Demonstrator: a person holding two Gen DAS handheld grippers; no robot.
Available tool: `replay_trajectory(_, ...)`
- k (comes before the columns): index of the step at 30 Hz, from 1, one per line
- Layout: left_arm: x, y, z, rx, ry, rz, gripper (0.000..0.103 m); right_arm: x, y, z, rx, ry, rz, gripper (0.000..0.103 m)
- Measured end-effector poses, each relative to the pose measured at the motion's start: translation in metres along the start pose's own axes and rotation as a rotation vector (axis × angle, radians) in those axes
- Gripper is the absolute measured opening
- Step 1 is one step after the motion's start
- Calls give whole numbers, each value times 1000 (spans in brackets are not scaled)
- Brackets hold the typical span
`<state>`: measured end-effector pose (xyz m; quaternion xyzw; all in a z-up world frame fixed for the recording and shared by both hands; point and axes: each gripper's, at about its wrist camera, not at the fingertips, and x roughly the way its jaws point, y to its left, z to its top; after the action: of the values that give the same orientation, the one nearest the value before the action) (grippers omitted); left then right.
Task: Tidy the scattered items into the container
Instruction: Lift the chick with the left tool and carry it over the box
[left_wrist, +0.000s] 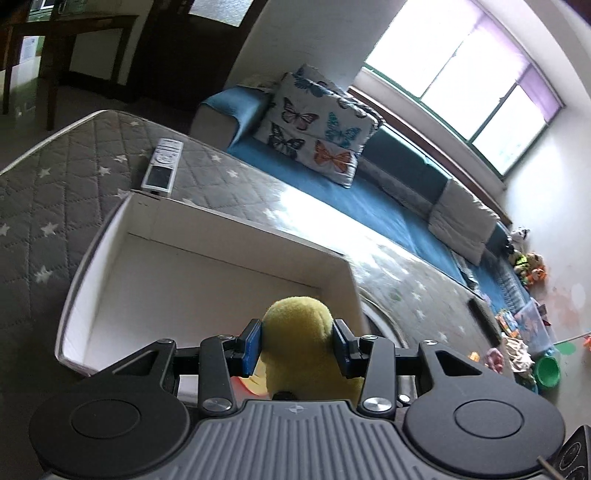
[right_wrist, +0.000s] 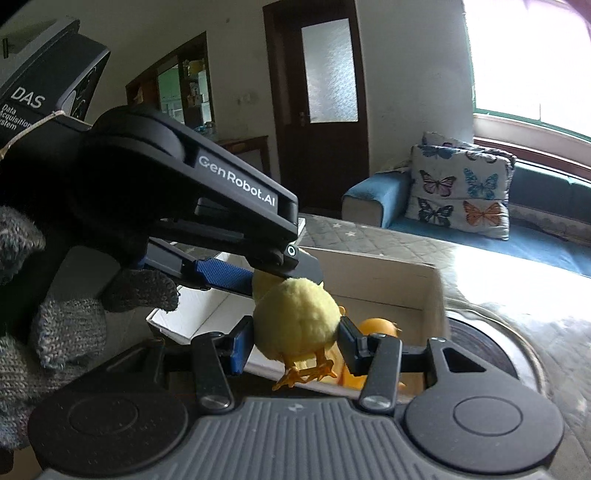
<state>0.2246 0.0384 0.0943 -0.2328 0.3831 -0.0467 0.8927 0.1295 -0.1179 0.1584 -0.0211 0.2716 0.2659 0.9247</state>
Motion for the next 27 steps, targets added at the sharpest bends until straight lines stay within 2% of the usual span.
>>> replay_trajectory(13,40,46,17,-26,60,102,43,76,2,-6,43,91,68,49)
replay_trajectory(27,51,67,22,-30,65,170,44,104,9,-18,50,163,100,49)
